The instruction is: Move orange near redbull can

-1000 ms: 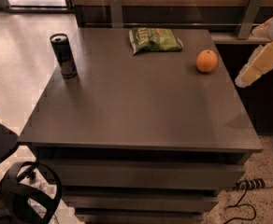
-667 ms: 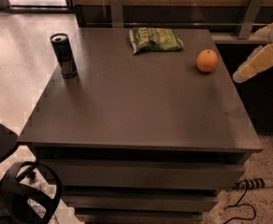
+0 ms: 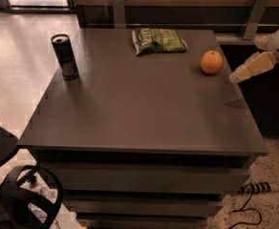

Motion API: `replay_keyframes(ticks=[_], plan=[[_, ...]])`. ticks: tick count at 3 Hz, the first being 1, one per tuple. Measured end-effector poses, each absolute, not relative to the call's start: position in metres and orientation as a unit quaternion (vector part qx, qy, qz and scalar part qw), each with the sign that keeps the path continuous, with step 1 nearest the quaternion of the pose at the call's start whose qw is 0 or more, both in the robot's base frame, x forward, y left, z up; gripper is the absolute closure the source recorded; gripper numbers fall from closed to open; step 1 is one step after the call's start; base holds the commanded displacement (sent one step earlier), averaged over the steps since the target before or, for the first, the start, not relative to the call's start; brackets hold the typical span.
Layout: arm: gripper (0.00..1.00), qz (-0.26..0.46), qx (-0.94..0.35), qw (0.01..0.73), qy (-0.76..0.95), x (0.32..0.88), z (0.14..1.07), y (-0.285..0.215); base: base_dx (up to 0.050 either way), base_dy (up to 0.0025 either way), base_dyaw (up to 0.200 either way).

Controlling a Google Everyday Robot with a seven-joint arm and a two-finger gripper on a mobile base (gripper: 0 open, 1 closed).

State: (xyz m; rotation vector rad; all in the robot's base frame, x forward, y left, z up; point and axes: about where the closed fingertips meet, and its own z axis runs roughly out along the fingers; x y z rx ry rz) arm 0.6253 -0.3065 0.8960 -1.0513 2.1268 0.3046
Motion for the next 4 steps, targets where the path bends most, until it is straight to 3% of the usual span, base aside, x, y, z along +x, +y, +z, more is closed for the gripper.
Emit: replay_keyframes(ticks=[4], plan=[[0.0,0.2,-0.378,0.469,0.773,0.681,0.856,-0.283,0.0,0.0,0.0]])
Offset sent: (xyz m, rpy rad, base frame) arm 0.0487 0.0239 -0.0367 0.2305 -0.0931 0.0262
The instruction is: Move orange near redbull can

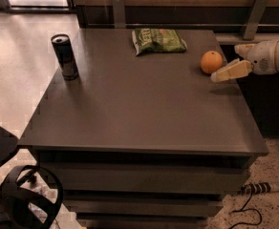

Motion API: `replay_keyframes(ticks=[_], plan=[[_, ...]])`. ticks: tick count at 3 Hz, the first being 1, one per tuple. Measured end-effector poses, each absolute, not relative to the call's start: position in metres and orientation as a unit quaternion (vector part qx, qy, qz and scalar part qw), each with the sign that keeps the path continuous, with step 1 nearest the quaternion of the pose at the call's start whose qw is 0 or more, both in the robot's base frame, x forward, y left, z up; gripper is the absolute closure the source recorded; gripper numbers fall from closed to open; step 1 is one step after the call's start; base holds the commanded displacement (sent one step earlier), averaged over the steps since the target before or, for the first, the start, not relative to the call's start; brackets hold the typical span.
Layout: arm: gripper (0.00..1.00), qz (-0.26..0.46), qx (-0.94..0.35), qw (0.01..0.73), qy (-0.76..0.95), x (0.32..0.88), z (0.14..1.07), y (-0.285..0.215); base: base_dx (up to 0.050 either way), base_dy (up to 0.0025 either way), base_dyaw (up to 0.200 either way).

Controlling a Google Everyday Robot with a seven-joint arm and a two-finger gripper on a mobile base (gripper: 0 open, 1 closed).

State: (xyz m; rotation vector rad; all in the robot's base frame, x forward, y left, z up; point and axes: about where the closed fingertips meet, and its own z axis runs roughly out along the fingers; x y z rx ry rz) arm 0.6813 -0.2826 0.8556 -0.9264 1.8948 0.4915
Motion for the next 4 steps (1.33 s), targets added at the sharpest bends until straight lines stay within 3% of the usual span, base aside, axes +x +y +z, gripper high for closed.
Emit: replay_keyframes(ticks=[4], plan=[[0.0,0.244,-0.388,0.493,0.739,0.705,0.837,-0.242,0.0,0.0,0.0]])
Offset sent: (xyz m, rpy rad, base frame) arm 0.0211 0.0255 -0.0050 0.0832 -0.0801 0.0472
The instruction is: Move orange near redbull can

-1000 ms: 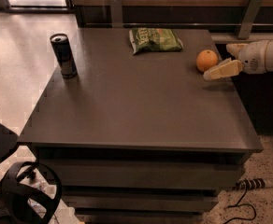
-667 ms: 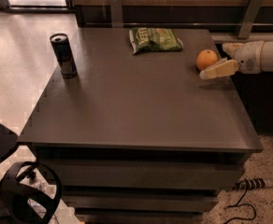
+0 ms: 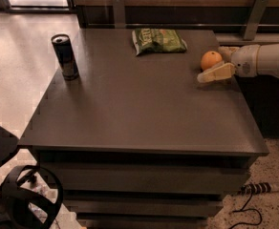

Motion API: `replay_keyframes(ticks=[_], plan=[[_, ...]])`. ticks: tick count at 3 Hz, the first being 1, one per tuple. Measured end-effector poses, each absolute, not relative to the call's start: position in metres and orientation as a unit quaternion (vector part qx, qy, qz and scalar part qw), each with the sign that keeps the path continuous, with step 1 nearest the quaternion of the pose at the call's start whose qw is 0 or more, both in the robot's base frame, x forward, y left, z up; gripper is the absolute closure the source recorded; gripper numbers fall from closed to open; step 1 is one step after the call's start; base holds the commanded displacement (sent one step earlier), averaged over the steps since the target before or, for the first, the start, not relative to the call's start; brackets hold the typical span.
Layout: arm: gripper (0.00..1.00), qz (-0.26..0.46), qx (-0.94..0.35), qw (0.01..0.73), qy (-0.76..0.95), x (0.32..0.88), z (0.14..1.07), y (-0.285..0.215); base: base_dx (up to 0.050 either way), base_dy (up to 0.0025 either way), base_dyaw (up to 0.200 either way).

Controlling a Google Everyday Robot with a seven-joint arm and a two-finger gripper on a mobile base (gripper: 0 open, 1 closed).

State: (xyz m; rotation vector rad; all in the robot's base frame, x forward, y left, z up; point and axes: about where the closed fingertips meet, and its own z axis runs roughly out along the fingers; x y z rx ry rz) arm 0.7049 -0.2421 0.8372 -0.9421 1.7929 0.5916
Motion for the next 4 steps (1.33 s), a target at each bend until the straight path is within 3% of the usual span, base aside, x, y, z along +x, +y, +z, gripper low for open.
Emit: replay_keyframes(ticks=[1,4], plan=[[0.18,0.251,-0.379,0.497,0.739,0.7034,0.8269,-0.2368,0.0,0.0,0.0],[0.87,0.257,-0.383,0.493,0.738,0.7057,0.8234,-0.2274,0.0,0.0,0.0]])
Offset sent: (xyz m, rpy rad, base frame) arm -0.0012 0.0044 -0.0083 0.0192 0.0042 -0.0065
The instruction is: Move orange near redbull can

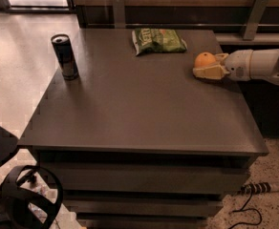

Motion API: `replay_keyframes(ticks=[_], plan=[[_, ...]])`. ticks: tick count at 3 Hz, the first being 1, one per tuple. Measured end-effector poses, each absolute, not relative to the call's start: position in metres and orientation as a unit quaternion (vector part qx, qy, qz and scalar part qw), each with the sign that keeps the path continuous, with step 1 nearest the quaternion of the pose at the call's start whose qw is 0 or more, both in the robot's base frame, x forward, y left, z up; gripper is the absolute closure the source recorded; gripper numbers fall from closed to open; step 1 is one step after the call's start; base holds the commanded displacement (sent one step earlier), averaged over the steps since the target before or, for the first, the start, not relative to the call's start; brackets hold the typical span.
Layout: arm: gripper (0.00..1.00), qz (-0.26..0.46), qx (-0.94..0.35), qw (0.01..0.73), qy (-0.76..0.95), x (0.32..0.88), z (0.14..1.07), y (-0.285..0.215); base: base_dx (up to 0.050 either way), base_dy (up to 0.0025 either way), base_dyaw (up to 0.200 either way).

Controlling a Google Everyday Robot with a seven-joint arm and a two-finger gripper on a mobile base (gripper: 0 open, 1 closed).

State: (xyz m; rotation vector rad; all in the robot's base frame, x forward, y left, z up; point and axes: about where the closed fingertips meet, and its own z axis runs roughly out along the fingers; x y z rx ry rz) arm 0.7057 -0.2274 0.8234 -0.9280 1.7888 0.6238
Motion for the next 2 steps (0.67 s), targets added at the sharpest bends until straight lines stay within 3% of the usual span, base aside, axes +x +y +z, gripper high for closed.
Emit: replay_keyframes(ticks=[1,2], plan=[[1.0,0.259,-0.384,0.492,0.737,0.7064,0.8223,-0.2242,0.0,0.0,0.0],[1.0,0.259,-0.384,0.492,0.737,0.7064,0.8223,-0.2242,0.0,0.0,0.0]])
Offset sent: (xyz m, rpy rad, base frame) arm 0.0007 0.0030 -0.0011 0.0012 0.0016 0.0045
